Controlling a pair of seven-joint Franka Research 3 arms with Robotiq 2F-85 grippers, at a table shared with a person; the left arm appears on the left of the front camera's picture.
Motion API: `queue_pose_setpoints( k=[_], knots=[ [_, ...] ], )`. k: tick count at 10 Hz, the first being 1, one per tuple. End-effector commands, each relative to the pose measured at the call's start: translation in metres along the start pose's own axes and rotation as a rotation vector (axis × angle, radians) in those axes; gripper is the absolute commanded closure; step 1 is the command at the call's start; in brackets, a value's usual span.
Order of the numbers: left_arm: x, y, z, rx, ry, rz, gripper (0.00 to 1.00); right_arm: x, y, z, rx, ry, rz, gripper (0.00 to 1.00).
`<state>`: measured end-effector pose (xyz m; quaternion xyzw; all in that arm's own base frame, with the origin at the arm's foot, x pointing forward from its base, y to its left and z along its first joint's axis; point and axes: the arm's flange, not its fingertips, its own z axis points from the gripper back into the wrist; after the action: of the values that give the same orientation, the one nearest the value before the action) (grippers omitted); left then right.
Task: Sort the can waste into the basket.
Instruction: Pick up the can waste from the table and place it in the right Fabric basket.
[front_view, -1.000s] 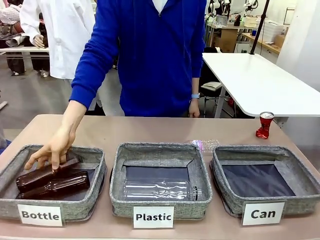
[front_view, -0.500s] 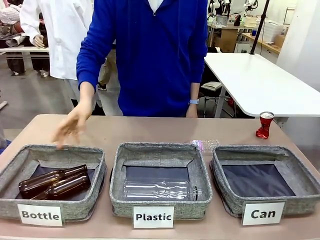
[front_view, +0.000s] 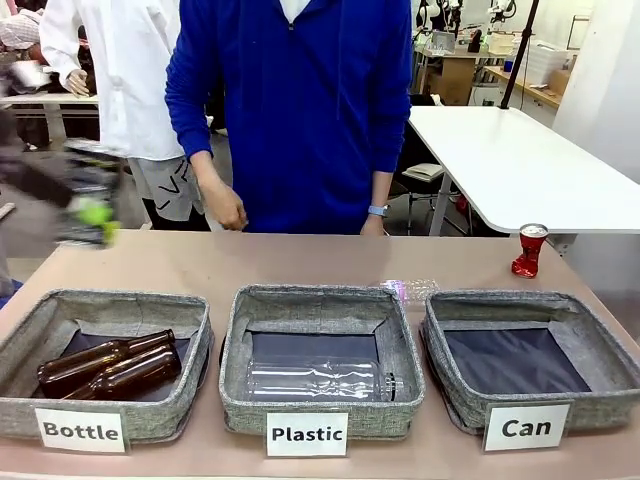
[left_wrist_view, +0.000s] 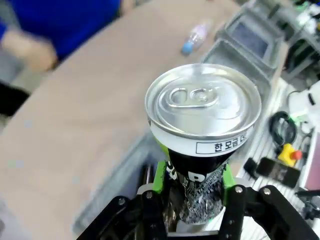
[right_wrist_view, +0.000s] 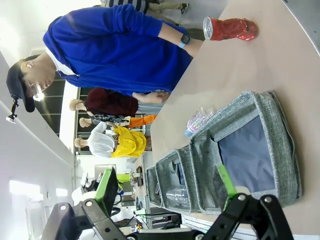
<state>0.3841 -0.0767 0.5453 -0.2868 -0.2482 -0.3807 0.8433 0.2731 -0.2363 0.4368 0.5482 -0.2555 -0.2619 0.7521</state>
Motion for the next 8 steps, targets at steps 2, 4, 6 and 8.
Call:
queue_pose_setpoints(
  k=[2, 4, 6, 8],
  knots=[
    [0.149, -0.026, -0.132, -0.051, 0.125, -0.231, 0.53, 0.002, 0.002, 0.000, 0.021, -0.010, 0.013, 0.00],
    [0.207, -0.086, -0.244, -0.113, 0.246, -0.356, 0.53, 0.000, 0.000, 0.000, 0.000, 0.000, 0.000, 0.00],
    [0.228, -0.143, -0.339, -0.081, 0.333, -0.414, 0.53, 0.015, -0.015, 0.046, -0.182, -0.012, 0.013, 0.00],
    [0.229, -0.195, -0.405, -0.115, 0.391, -0.521, 0.53, 0.026, -0.022, 0.095, -0.171, -0.035, -0.057, 0.00]
  ],
)
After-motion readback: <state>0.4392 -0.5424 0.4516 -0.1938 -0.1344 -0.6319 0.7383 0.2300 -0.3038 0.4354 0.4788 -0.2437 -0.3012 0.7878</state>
